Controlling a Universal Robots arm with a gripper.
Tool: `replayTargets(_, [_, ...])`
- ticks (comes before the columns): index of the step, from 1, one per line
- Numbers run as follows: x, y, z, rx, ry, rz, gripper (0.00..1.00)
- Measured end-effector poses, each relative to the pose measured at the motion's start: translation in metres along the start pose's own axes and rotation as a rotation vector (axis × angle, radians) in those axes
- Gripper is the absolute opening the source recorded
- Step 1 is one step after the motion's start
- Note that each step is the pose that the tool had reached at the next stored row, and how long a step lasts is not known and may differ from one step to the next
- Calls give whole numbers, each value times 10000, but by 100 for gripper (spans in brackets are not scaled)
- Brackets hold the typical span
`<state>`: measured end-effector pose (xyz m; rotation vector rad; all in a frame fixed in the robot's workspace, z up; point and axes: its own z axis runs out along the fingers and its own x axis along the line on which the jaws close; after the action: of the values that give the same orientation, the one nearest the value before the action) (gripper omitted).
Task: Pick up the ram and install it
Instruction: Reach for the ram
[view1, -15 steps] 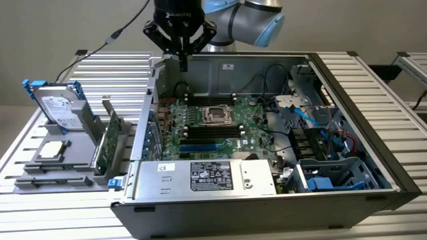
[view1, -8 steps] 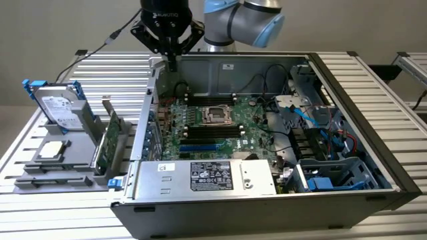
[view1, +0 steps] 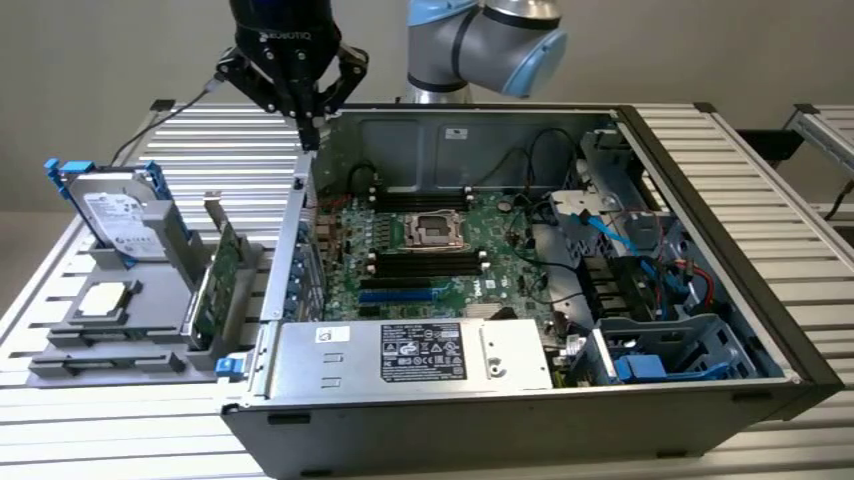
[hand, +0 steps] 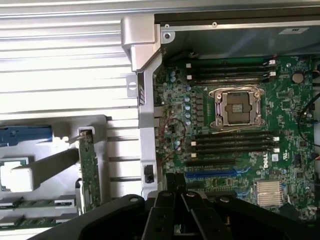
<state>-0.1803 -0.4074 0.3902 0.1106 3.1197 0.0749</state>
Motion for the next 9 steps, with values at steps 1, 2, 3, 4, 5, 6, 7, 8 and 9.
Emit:
replayTargets(1, [39,-15,4,0,1,0,11])
replayTargets(2, [81,-31,8,0,2,-1,11])
replayTargets(3, [124,-49,12,0,2,0,11])
replayTargets(4, [168,-68,15,0,2,0,11])
replayTargets(5, [212,-87,17,0,2,1,11])
replayTargets(6, [259,-108,20,0,2,0,11])
replayTargets(7, [302,-126,20,0,2,0,11])
replayTargets(8, [345,-146,20,0,2,-1,11])
replayTargets(9, [390,-166,21,0,1,0,11])
